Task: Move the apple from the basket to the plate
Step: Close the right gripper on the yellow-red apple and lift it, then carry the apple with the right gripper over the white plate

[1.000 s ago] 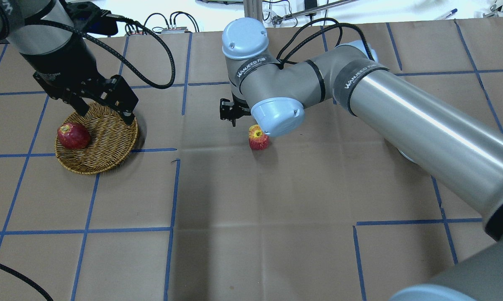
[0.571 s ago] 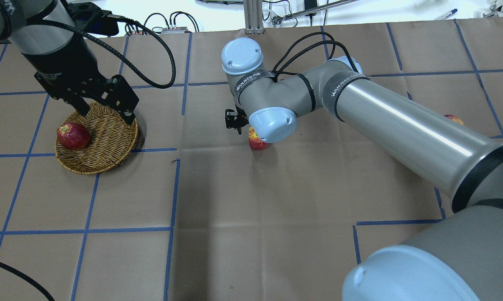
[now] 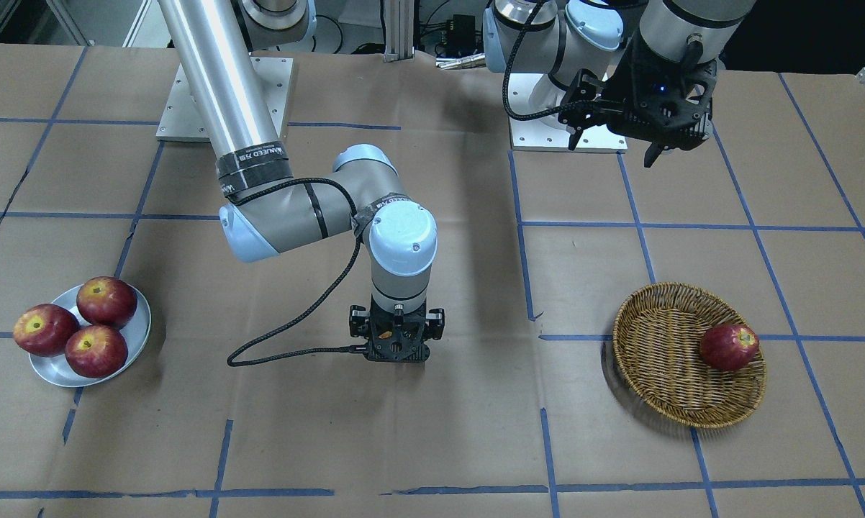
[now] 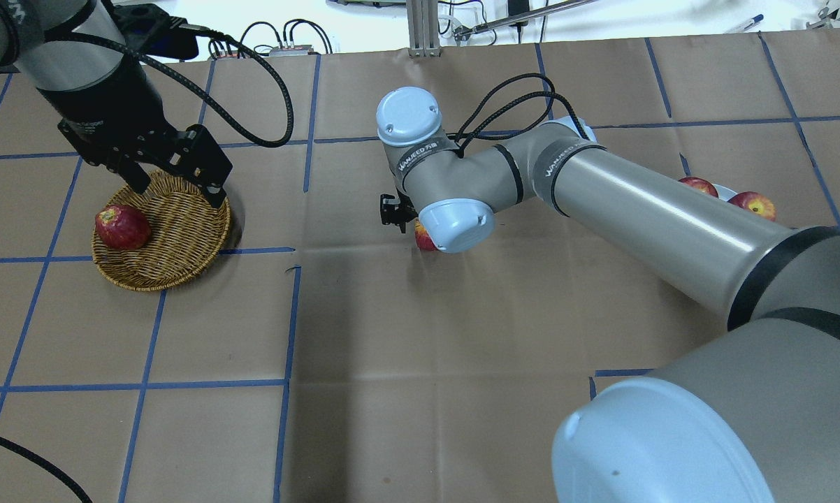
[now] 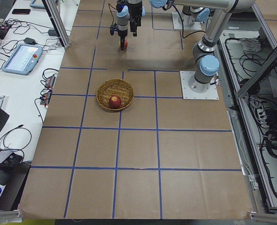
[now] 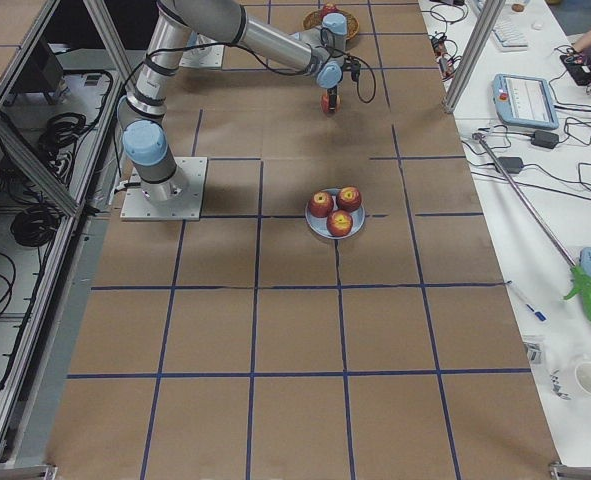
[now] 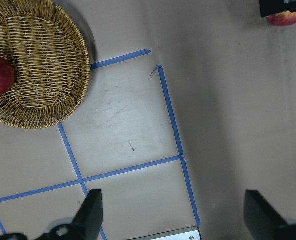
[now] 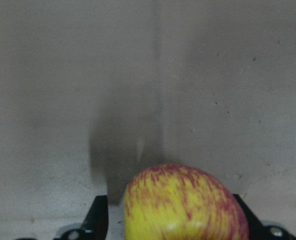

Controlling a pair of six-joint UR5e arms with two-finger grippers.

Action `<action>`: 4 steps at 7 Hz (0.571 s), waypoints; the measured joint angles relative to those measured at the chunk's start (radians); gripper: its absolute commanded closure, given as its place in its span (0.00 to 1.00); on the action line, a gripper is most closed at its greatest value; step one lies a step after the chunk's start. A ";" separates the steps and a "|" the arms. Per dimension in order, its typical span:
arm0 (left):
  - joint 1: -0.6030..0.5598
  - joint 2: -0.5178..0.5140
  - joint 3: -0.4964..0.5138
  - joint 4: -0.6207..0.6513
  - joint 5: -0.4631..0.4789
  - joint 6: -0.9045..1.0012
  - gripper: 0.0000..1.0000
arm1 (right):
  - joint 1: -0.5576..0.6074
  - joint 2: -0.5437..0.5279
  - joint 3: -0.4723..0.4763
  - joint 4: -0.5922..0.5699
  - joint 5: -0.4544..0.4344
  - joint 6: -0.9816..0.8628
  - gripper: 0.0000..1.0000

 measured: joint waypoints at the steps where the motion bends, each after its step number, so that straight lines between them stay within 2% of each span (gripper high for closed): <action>1: 0.000 0.000 0.000 0.000 0.000 0.000 0.01 | -0.001 -0.003 -0.001 -0.003 0.001 0.000 0.48; 4: 0.000 -0.002 0.002 0.000 0.001 -0.001 0.01 | -0.014 -0.094 -0.005 0.043 0.004 -0.004 0.48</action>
